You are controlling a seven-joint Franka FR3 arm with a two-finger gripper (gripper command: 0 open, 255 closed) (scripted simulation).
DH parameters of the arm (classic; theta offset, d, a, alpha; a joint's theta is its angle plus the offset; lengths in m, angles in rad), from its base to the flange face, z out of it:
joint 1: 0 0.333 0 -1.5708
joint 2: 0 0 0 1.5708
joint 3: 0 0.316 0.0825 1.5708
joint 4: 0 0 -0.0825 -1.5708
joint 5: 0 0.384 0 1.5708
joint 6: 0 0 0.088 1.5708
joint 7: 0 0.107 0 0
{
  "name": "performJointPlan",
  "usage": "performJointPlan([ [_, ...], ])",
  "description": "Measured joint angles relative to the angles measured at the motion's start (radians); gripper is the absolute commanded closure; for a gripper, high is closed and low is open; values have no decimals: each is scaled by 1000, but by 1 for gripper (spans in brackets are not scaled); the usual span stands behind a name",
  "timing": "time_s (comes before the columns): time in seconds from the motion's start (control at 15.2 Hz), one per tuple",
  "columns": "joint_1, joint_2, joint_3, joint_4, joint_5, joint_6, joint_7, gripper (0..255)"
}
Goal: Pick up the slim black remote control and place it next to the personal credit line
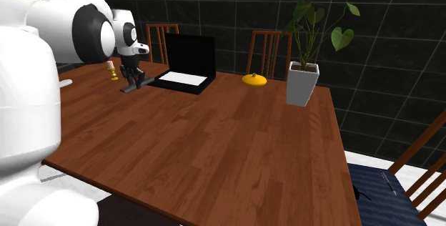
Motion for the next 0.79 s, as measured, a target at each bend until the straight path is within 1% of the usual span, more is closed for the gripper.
performJointPlan([
  [0.2, 66, 71, 5, 95, -29, -24, 68, 255],
  [0.26, 89, 97, 6, 135, -39, -39, 90, 255],
  [0.33, 116, 135, 5, 203, -51, -68, 109, 255],
  [0.53, 135, 156, 5, 206, -59, -51, 130, 255],
  [0.79, 136, 169, 2, 170, -65, -3, 135, 255],
])
